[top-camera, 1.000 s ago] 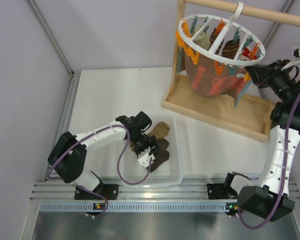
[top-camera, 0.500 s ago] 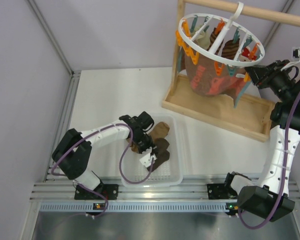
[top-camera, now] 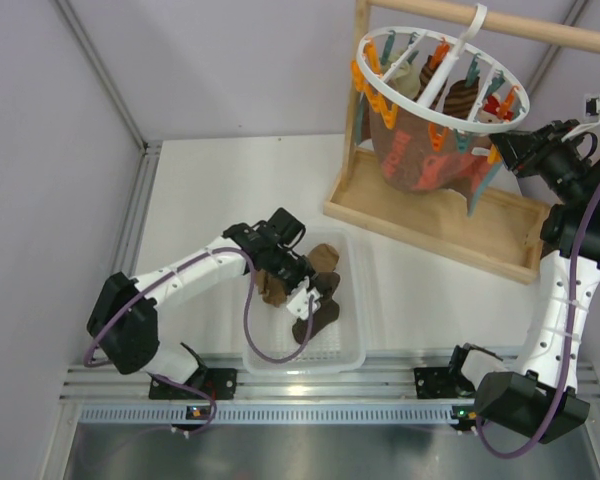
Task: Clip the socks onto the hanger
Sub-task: Pick up the sock from the bin, then clamp the sock onto the hanger.
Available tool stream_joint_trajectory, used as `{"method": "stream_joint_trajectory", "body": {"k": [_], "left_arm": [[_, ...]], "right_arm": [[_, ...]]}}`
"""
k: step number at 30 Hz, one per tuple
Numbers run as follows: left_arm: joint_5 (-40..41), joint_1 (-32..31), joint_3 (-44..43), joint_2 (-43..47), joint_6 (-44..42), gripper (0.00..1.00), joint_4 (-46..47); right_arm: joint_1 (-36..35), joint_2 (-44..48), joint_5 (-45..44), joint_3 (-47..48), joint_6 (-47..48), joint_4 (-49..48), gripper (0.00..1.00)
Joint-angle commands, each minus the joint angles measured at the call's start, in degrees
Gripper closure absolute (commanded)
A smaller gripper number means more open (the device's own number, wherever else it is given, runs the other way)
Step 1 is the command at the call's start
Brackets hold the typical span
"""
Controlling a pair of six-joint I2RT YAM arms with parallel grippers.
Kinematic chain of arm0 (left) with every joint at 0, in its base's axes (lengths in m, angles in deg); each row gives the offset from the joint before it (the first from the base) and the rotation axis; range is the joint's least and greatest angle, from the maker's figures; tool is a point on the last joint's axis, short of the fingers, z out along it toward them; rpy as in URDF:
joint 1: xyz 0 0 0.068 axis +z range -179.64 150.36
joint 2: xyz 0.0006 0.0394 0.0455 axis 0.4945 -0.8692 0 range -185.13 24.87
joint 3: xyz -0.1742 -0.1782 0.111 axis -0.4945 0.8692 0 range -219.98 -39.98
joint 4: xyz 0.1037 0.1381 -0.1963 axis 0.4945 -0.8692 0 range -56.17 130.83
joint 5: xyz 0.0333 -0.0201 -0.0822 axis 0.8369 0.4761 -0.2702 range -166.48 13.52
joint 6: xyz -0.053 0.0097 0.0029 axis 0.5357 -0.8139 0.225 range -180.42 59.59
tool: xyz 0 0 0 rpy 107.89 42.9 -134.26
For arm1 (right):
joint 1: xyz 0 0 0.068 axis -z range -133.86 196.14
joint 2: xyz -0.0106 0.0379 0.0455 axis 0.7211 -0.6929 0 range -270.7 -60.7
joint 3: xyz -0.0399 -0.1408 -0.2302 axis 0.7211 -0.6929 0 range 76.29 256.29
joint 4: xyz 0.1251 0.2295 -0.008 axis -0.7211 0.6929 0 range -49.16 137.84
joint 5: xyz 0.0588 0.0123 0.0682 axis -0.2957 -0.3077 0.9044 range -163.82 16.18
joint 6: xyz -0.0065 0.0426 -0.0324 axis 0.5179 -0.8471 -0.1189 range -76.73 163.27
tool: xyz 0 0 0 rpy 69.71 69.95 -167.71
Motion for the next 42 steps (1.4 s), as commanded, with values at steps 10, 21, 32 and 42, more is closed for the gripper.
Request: {"method": "stream_joint_trajectory", "body": {"k": [10, 21, 32, 42], "left_arm": [[1.32, -5.61, -14.81, 0.1, 58.58, 1.0, 38.32], [12.74, -12.74, -38.27, -19.48, 77.14, 1.0, 50.99], [21.71, -15.29, -57.53, -33.04, 79.34, 1.0, 52.75], [23.3, -15.03, -57.54, -32.69, 80.22, 1.0, 56.18]], "right_arm": [[0.07, 0.02, -0.37, -0.17, -5.05, -3.03, 1.0], [0.07, -0.33, 0.15, -1.22, -8.83, -6.71, 1.0], [-0.01, -0.42, 1.21, -2.01, -9.27, -7.87, 1.0], [-0.28, -0.33, 1.65, -2.45, -6.9, -7.34, 1.0]]}}
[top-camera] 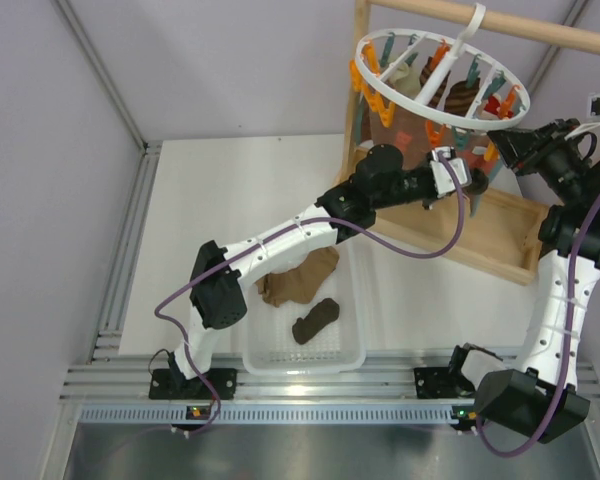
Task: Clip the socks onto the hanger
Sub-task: Clamp the sock onto the hanger.
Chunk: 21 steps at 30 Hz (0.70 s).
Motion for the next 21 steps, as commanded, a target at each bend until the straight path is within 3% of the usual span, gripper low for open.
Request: {"method": "stream_joint_trajectory", "body": {"k": [1, 21], "left_arm": [[0.83, 0.12, -2.59, 0.95, 2.32, 1.0, 5.38], [1.09, 0.38, -2.67, 0.86, 6.02, 1.0, 9.25]], "right_arm": [[-0.19, -0.4, 0.23, -0.68, 1.1, -0.57, 1.0], [-0.36, -0.75, 0.93, -1.3, 1.54, 0.14, 1.0]]}}
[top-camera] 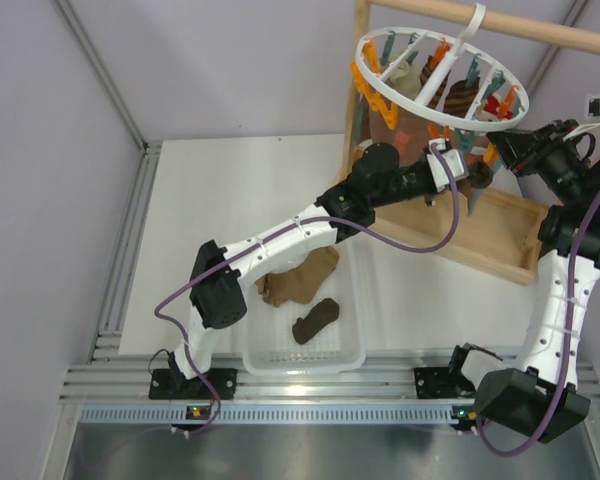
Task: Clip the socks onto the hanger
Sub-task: Clamp the sock onto the hanger.
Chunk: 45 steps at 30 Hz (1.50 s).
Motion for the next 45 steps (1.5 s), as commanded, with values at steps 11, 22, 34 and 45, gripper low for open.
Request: {"method": "stream_joint_trajectory", "body": {"k": [11, 22, 34, 45], "left_arm": [[0.98, 0.16, -3.07, 0.42, 2.3, 1.0, 6.77], [0.81, 0.07, -4.3, -0.64, 3.45, 1.0, 8.35], [1.42, 0.07, -4.65, -0.99, 4.85, 1.0, 10.99], [0.81, -0.1, -4.3, -1.52, 4.06, 1.0, 11.08]], "right_arm": [[-0.36, -1.04, 0.47, -1.19, -0.3, -0.26, 1.0], [-0.36, -1.12, 0.47, -1.02, -0.82, -0.7, 1.0], [-0.45, -0.86, 0.21, -1.02, 0.41, -0.26, 0.95], [-0.45, -0.16, 0.47, -0.31, -0.12, -0.08, 0.55]]}}
